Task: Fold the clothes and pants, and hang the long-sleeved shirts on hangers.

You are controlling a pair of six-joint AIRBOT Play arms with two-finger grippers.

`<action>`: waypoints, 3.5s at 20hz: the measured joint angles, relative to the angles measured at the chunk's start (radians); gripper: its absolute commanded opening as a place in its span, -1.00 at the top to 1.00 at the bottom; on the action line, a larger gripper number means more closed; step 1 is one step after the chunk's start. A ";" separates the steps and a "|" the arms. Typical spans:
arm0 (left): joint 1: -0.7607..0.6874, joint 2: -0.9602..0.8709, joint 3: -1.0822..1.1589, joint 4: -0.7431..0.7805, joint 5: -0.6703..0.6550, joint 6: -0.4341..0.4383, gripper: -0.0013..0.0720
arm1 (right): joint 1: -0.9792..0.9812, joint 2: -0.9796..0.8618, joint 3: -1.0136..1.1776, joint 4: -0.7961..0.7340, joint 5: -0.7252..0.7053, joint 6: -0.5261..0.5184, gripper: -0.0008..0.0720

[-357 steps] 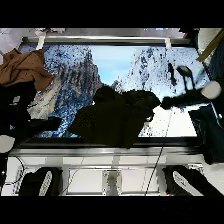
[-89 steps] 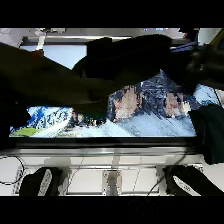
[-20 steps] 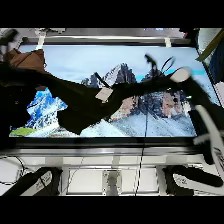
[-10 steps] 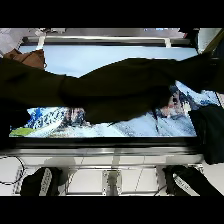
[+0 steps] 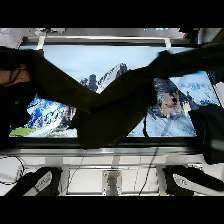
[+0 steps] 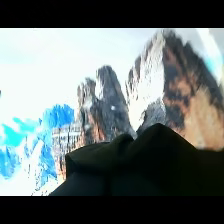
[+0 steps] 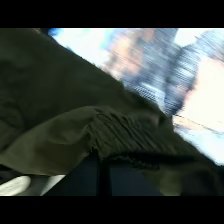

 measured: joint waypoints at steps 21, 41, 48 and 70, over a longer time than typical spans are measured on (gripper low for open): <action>-0.286 -0.051 -0.514 0.205 0.180 -0.261 0.95 | -0.237 -0.488 -0.104 -0.161 -0.280 -0.422 0.91; -0.322 0.158 -0.753 0.280 0.223 -0.429 -0.96 | -0.323 -0.561 0.036 -0.092 -0.106 -0.343 -0.74; -0.322 0.230 -0.750 0.282 0.218 -0.436 -0.96 | -0.364 -0.689 0.053 0.044 -0.090 -0.334 -0.94; -0.322 0.237 -0.750 0.282 0.219 -0.468 -0.96 | -0.308 -0.834 0.066 0.164 -0.116 -0.415 0.91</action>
